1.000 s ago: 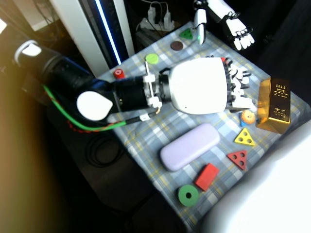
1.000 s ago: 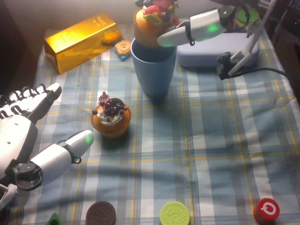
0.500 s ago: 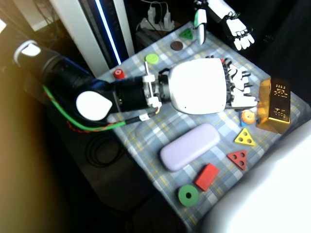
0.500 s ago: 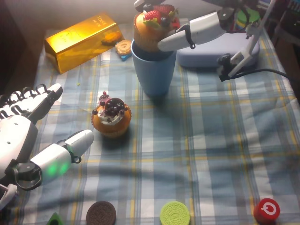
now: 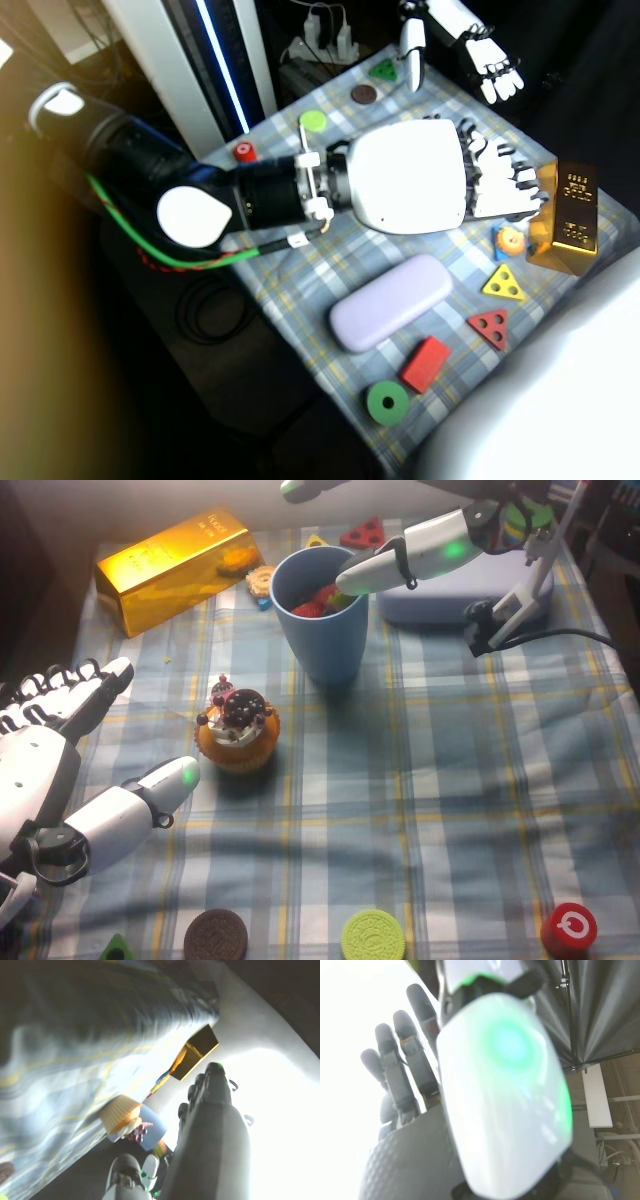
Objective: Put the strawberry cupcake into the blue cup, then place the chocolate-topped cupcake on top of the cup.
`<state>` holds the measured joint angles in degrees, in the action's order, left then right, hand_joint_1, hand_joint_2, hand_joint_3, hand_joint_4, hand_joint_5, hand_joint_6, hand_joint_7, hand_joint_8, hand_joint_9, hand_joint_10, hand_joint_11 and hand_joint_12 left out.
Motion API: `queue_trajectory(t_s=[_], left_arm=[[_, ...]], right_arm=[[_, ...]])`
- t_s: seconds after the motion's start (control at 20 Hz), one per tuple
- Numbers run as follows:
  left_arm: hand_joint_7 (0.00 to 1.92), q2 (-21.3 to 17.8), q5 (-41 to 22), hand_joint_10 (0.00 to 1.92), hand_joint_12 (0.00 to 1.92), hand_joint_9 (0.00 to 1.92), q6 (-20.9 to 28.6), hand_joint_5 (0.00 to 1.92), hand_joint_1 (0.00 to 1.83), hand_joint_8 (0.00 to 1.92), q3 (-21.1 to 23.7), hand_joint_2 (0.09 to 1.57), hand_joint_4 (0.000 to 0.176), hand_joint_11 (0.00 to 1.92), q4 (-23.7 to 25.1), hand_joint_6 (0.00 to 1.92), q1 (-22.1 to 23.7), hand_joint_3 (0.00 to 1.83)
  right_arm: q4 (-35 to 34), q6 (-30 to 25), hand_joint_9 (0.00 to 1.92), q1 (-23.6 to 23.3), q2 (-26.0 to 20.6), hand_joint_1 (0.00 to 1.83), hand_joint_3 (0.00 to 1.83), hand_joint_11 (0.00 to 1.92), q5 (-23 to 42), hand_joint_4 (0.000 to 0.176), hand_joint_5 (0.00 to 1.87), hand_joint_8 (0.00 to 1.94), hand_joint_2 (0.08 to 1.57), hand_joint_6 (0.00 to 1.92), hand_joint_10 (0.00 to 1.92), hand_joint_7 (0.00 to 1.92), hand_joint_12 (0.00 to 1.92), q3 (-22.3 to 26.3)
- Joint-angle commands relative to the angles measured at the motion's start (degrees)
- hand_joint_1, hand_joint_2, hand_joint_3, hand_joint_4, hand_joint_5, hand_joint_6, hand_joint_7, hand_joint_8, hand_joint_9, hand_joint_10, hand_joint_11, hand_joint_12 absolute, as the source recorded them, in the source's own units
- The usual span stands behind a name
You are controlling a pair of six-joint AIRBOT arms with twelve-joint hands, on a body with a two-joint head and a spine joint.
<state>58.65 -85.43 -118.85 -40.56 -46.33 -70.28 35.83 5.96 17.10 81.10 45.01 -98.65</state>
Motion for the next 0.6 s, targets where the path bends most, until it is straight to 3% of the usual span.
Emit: queue_trajectory(t_s=[0.0, 0.05, 0.1, 0.2, 0.25, 0.3, 0.35, 0.4, 0.45, 0.5, 0.55], left_arm=[[0.17, -0.37, -6.08, 0.01, 0.0, 0.1, 0.14, 0.25, 0.36, 0.01, 0.06, 1.05, 0.084, 0.01, 2.75, 0.01, 0.32, 0.0], [0.17, -0.37, -6.08, 0.01, 0.01, 0.11, 0.14, 0.24, 0.33, 0.0, 0.05, 1.06, 0.085, 0.02, 2.75, 0.0, 0.32, 0.0], [0.16, -0.37, -6.08, 0.0, 0.0, 0.1, 0.14, 0.23, 0.32, 0.0, 0.05, 1.06, 0.098, 0.01, 2.75, 0.0, 0.32, 0.0], [0.16, -0.37, -6.04, 0.0, 0.01, 0.1, 0.14, 0.24, 0.32, 0.0, 0.06, 1.06, 0.104, 0.02, 2.74, 0.0, 0.32, 0.0], [0.17, -0.36, -6.05, 0.0, 0.01, 0.11, 0.14, 0.24, 0.33, 0.0, 0.06, 1.05, 0.108, 0.02, 2.72, 0.01, 0.32, 0.0], [0.17, -0.34, -6.04, 0.0, 0.01, 0.11, 0.14, 0.25, 0.33, 0.0, 0.07, 1.05, 0.101, 0.02, 2.72, 0.01, 0.32, 0.0], [0.18, -0.34, -6.03, 0.01, 0.01, 0.12, 0.14, 0.25, 0.31, 0.01, 0.06, 1.06, 0.106, 0.02, 2.72, 0.01, 0.32, 0.0], [0.16, -0.35, -6.04, 0.0, 0.0, 0.1, 0.14, 0.23, 0.31, 0.0, 0.06, 1.06, 0.105, 0.0, 2.71, 0.0, 0.32, 0.0], [0.16, -0.38, -6.04, 0.0, 0.01, 0.1, 0.14, 0.23, 0.3, 0.0, 0.05, 1.06, 0.104, 0.01, 2.72, 0.0, 0.33, 0.0], [0.16, -0.42, -5.99, 0.0, 0.0, 0.09, 0.14, 0.23, 0.3, 0.0, 0.02, 1.07, 0.092, 0.0, 2.75, 0.0, 0.4, 0.0], [0.18, -0.47, -5.93, 0.01, 0.0, 0.1, 0.14, 0.25, 0.31, 0.01, 0.03, 1.06, 0.072, 0.01, 2.79, 0.01, 0.48, 0.0]], right_arm=[[-3.15, -0.79, 0.45, -0.31, -0.15, 0.74, 0.0, 0.0, 5.25, 0.028, 0.65, 0.0, 0.93, 0.0, 0.01, 0.52, 1.3, -0.14], [-3.12, -0.79, 0.45, -0.31, -0.15, 0.76, 0.0, 0.0, 5.25, 0.014, 0.65, 0.0, 0.93, 0.0, 0.01, 0.51, 1.32, -0.14], [-3.08, -0.79, 0.48, -0.31, -0.15, 0.75, 0.0, 0.0, 5.22, 0.011, 0.63, 0.0, 0.94, 0.0, 0.01, 0.53, 1.37, -0.14], [-3.06, -0.79, 0.5, -0.31, -0.15, 0.72, 0.01, 0.0, 5.19, 0.01, 0.62, 0.0, 0.96, 0.0, 0.02, 0.53, 1.42, -0.14], [-3.06, -0.79, 0.49, -0.31, -0.15, 0.73, 0.0, 0.0, 5.19, 0.012, 0.6, 0.0, 0.95, 0.0, 0.01, 0.51, 1.37, -0.14], [-2.49, -0.79, 0.37, -0.31, -0.15, 0.7, 0.0, 0.0, 4.98, 0.023, 0.58, 0.0, 0.93, 0.0, 0.01, 0.43, 1.14, -0.13], [-2.21, -0.79, 0.6, -0.31, -0.15, 0.65, 0.0, 0.23, 4.88, 0.0, 0.51, 0.01, 0.94, 0.0, 0.1, 0.45, 1.35, -0.12], [-1.16, -0.79, 0.59, -0.32, -0.15, 0.45, 0.0, 0.16, 4.29, 0.0, 0.44, 0.03, 0.95, 0.0, 0.51, 0.64, 1.42, 0.06], [-0.71, -0.78, 0.28, -0.33, -0.17, 0.21, 0.0, 0.03, 4.0, 0.0, 0.38, 0.01, 1.0, 0.0, 0.22, 0.44, 0.87, 0.34], [-0.71, -0.76, 0.13, -0.33, -0.21, 0.1, 0.0, 0.01, 3.98, 0.0, 0.28, 0.0, 1.02, 0.0, 0.08, 0.27, 0.47, 0.9], [-0.88, -0.53, 0.09, -0.33, -0.7, 0.02, 0.01, 0.0, 3.98, 0.0, 0.24, 0.0, 1.05, 0.0, 0.03, 0.2, 0.24, 1.55]])
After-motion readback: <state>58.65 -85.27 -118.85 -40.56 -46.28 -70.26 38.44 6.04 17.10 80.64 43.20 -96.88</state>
